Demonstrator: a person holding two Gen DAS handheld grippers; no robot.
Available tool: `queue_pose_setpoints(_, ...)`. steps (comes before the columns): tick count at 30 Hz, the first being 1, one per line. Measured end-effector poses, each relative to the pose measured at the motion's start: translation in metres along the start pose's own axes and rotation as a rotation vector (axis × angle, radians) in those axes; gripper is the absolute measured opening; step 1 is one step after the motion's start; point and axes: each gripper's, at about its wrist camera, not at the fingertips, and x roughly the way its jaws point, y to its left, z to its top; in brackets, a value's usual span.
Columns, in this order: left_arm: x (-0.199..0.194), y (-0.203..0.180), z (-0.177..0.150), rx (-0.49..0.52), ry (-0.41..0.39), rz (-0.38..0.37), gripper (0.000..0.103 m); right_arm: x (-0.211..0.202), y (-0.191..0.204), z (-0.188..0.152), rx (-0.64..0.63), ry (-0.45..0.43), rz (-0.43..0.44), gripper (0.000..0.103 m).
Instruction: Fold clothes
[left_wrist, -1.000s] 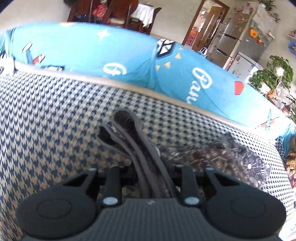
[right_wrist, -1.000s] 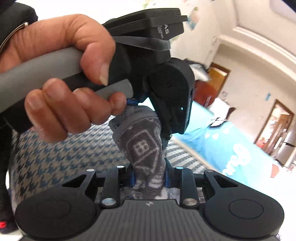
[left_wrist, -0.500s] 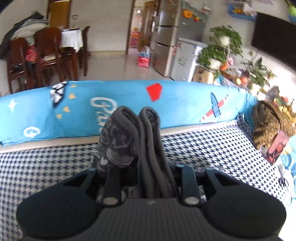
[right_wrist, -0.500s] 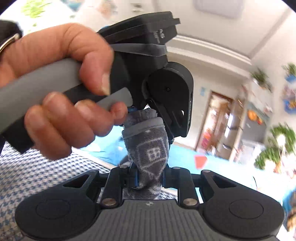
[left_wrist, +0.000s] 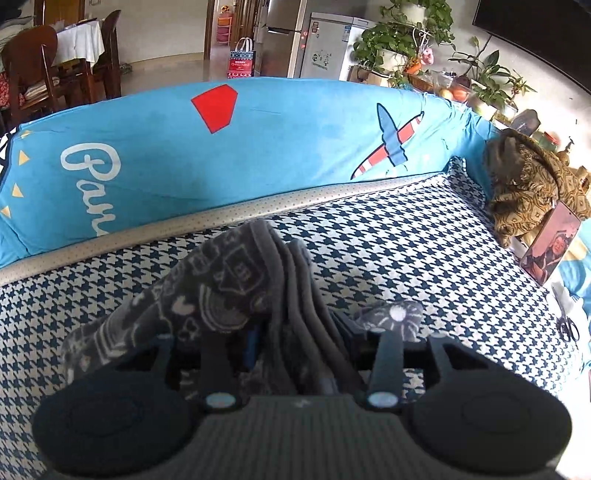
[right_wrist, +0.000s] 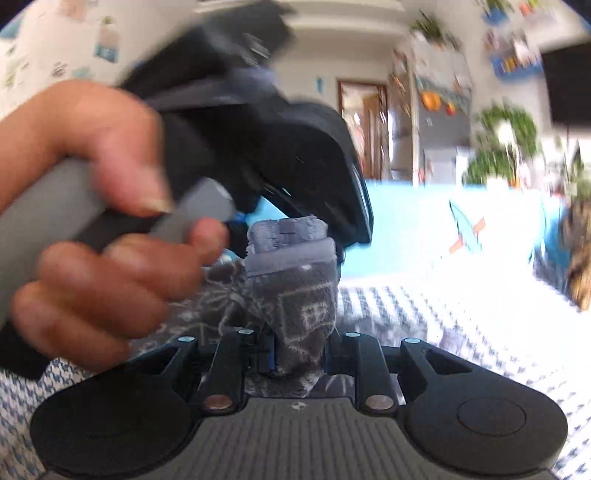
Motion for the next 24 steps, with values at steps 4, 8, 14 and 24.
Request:
queue_pose_setpoints(4,-0.012,-0.003,-0.003,0.012,-0.016,-0.043,0.062,-0.006,-0.012,-0.004,0.053,0.03,-0.015,0.021)
queue_pose_setpoints(8,-0.038,-0.003,-0.004,0.026,-0.046,-0.056,0.069,0.006,-0.022,-0.001,0.115,0.054,-0.026,0.021)
queue_pose_setpoints(14,-0.08,0.024,-0.018,0.006,-0.072,0.003,0.071,0.028,-0.03,0.012,0.228,0.096,0.015,0.022)
queue_pose_setpoints(24,-0.121,0.092,-0.064,-0.03,-0.062,0.142,0.075,0.007,-0.028,0.019,0.322,0.101,0.015,0.022)
